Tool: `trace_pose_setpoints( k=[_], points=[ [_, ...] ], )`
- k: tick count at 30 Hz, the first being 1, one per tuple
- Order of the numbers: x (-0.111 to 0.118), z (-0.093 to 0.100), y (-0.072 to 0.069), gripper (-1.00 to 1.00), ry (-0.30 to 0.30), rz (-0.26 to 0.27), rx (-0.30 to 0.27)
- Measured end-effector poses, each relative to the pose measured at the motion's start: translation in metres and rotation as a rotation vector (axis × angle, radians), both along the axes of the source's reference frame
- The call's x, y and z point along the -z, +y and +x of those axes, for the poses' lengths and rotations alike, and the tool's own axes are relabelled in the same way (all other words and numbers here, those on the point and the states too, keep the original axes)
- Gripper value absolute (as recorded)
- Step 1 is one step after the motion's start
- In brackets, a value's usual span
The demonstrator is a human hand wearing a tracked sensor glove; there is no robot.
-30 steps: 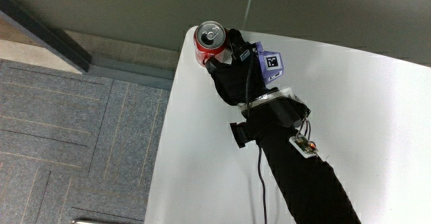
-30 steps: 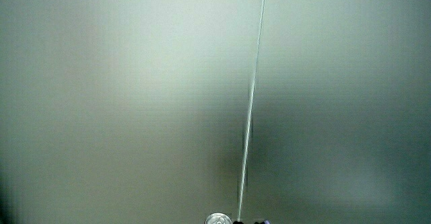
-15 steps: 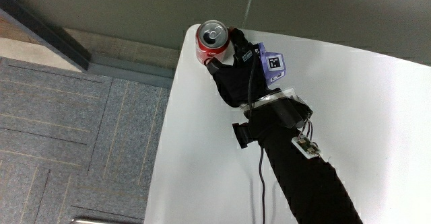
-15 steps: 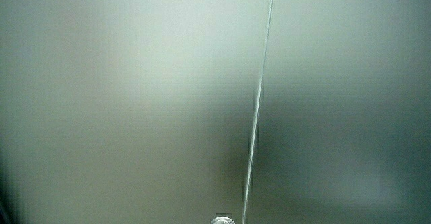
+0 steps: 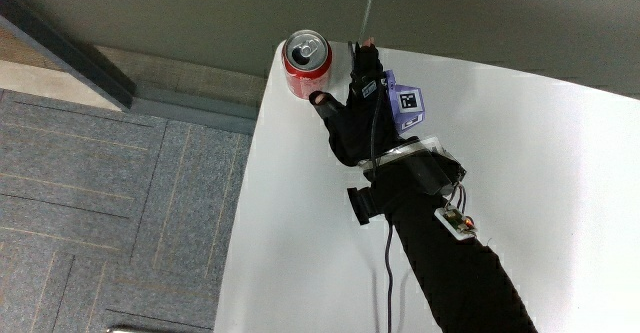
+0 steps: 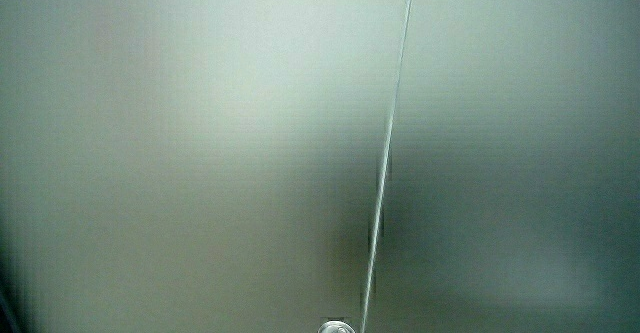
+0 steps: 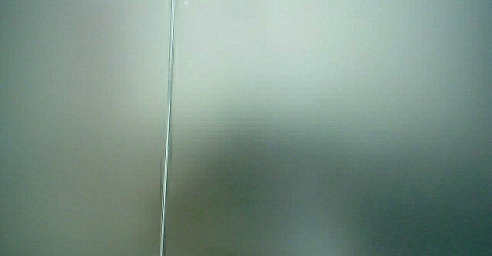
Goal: Place coca cola
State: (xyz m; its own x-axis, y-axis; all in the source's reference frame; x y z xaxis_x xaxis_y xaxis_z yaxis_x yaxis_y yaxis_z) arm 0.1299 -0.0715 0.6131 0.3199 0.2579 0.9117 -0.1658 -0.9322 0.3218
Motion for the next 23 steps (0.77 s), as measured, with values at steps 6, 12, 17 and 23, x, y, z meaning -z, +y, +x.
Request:
trace_pose_setpoints(
  k=[6,12,17,23],
  points=[
    [0.018,0.001,0.000,-1.00,0.156,0.042,0.127],
    [0.031,-0.004,0.003,-1.00,0.361,0.018,0.248],
    [0.029,-0.008,0.008,-1.00,0.514,0.082,0.314],
    [0.028,-0.010,0.014,-1.00,0.619,0.113,0.386]
  ],
)
